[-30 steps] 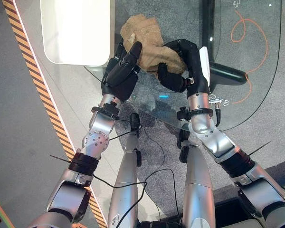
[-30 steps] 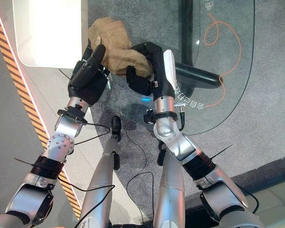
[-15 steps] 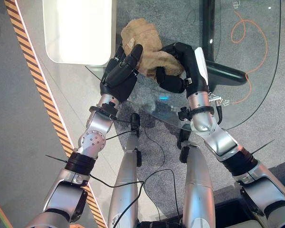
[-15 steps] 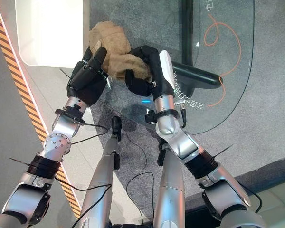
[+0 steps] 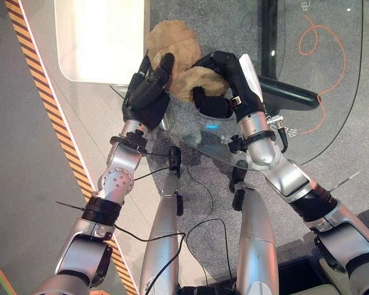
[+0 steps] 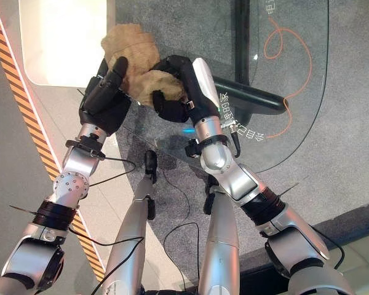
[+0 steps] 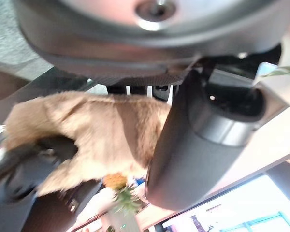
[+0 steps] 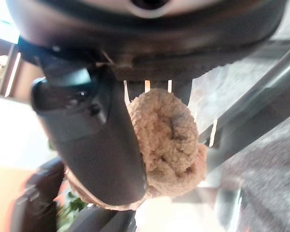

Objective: Wipe the table with a cloth and put it in the basket.

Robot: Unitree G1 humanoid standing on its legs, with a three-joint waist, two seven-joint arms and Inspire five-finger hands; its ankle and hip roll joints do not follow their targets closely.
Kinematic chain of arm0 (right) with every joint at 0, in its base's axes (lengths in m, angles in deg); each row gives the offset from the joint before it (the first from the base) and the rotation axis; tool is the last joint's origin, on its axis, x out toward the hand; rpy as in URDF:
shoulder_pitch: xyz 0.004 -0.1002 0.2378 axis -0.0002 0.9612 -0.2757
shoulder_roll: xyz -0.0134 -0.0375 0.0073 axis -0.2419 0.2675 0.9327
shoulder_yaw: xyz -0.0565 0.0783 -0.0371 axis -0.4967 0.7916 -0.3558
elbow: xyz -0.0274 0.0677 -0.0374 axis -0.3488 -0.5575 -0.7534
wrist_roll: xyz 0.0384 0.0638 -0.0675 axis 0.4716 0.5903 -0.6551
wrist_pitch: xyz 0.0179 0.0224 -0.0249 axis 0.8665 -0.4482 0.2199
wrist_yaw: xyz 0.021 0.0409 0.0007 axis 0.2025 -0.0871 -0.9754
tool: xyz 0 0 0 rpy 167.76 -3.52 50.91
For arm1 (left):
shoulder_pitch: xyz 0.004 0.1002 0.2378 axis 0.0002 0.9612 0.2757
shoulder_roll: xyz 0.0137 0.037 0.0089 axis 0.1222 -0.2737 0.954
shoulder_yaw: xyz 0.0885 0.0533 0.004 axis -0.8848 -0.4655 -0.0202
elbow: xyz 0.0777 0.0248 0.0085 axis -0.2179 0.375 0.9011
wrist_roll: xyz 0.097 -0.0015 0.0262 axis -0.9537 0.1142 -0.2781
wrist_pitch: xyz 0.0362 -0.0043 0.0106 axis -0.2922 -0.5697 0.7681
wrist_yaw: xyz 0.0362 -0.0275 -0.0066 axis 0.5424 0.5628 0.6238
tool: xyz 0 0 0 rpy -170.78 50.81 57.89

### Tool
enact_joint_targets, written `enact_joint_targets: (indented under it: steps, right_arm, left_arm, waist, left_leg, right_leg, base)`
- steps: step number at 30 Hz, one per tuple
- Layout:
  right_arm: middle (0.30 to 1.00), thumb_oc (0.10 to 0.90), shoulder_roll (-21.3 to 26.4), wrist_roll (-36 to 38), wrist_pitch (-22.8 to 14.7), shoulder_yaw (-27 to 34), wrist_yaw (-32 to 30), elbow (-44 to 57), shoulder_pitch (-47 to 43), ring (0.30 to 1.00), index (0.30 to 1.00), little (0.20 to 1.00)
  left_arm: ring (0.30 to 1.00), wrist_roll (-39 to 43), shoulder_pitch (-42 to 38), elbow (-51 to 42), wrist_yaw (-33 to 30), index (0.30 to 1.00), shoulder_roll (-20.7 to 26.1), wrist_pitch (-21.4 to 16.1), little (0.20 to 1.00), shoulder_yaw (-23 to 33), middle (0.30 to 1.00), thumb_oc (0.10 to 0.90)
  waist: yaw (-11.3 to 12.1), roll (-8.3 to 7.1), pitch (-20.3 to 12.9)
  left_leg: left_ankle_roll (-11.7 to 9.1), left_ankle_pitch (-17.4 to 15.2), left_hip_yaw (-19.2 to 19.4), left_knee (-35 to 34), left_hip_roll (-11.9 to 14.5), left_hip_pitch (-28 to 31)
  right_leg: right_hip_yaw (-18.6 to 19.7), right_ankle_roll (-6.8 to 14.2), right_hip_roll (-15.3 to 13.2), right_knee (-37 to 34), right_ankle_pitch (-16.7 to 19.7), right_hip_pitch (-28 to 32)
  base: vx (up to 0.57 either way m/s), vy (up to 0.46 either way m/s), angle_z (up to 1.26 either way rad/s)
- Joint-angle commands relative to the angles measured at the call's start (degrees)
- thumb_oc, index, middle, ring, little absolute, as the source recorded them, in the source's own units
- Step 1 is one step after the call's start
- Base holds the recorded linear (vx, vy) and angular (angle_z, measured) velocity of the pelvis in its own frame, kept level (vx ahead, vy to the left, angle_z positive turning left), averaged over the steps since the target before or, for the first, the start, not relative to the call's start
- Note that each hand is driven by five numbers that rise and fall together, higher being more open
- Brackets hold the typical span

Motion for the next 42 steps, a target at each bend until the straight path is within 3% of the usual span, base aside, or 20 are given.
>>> enact_joint_targets:
  steps: [1, 19, 20, 21, 23, 31, 36, 42]
  right_arm:
    - [0.3, 0.1, -1.76, -0.39, -4.0, -0.76, 1.29, 4.14, -8.79, 0.3, 0.3, 0.2]
    - [0.3, 0.1, -1.76, -0.25, -4.22, -0.52, 0.93, 4.49, -8.88, 0.3, 0.3, 0.2]
    - [0.326, 0.13, -1.8, 0.07, -4.09, -0.45, 0.99, 4.44, -8.87, 0.326, 0.326, 0.23]
    - [0.467, 0.295, -1.83, 0.23, -4.1, -0.4, 0.94, 4.39, -8.8, 0.467, 0.467, 0.395]
    - [0.9, 0.8, -1.99, 0.43, -4.13, -0.26, 0.72, 4.22, -8.63, 0.9, 0.9, 0.9]
    - [0.9, 0.8, -2.78, 0.55, -4.75, 0.62, 0.29, 3.93, -7.79, 0.9, 0.9, 0.9]
    - [0.9, 0.8, -3.98, 0.14, -5.13, 0.9, 0.0, 3.06, -7.81, 0.9, 0.9, 0.9]
    - [0.9, 0.8, -4.49, 0.48, -5.08, 1.21, -0.53, 2.44, -8.46, 0.9, 0.9, 0.9]
  left_arm:
    - [0.3, -1.75, -8.29, -10.73, 8.68, 0.3, -1.21, -1.74, 0.2, -3.27, 0.3, 0.1]
    - [0.3, -1.84, -8.27, -10.74, 6.59, 0.3, -1.55, -4.9, 0.2, -2.48, 0.3, 0.1]
    - [0.3, -1.98, -8.24, -10.73, 6.1, 0.3, -1.69, -5.58, 0.2, -2.3, 0.3, 0.1]
    - [0.3, -1.99, -8.17, -10.76, 5.85, 0.3, -1.78, -5.85, 0.2, -2.2, 0.3, 0.1]
    - [0.3, -2.23, -8.22, -10.6, 4.8, 0.3, -1.73, -7.04, 0.2, -2.01, 0.3, 0.1]
    - [0.3, -3.85, -7.47, -10.34, 0.42, 0.3, -2.73, -14.2, 0.2, -0.13, 0.3, 0.1]
    - [0.3, -9.27, -7.56, -10.24, -9.39, 0.3, -3.8, -22.8, 0.2, 1.81, 0.3, 0.1]
    - [0.3, -14.41, -7.97, -10.5, -16.89, 0.3, -4.34, -26.79, 0.2, 3.42, 0.3, 0.1]
  waist:
    - [1.64, -1.42, -1.47]
    - [1.74, -1.65, -1.47]
    - [1.74, -1.66, -1.47]
    - [1.76, -1.64, -1.47]
    - [1.79, -1.68, -1.47]
    - [1.99, -1.78, -1.47]
    - [2.37, -1.95, -1.47]
    - [2.7, -2.0, -1.47]
  left_leg:
    - [2.81, -10.27, 3.56, 7.04, -2.49, 1.54]
    - [2.66, -10.45, 3.52, 7.33, -2.49, 1.21]
    - [2.66, -10.46, 3.53, 7.38, -2.48, 1.14]
    - [2.68, -10.45, 3.53, 7.37, -2.5, 1.16]
    - [2.69, -10.44, 3.48, 7.27, -2.54, 1.26]
    - [2.61, -10.25, 3.16, 6.99, -2.71, 1.32]
    - [2.48, -10.23, 2.81, 7.21, -2.86, 0.92]
    - [2.24, -10.2, 2.62, 7.38, -2.97, 0.81]
  right_leg:
    - [0.64, 2.28, 1.61, -16.58, 8.67, 5.04]
    - [0.4, 2.31, 1.53, -16.67, 8.7, 4.8]
    - [0.45, 2.28, 1.52, -16.66, 8.68, 4.76]
    - [0.44, 2.27, 1.51, -16.67, 8.67, 4.77]
    - [0.45, 2.26, 1.53, -16.76, 8.65, 4.91]
    - [0.4, 2.16, 1.7, -16.78, 8.52, 4.96]
    - [0.29, 2.0, 1.84, -16.51, 8.15, 4.74]
    - [0.09, 1.93, 1.91, -16.13, 7.79, 4.75]
  base:
    - [0.0, 0.0, 0.0]
    - [0.0, 0.0, 0.0]
    - [0.0, 0.0, 0.0]
    - [0.0, 0.0, 0.0]
    - [0.0, 0.0, 0.0]
    - [0.0, 0.0, 0.0]
    - [0.0, 0.0, 0.0]
    - [0.0, 0.0, 0.0]
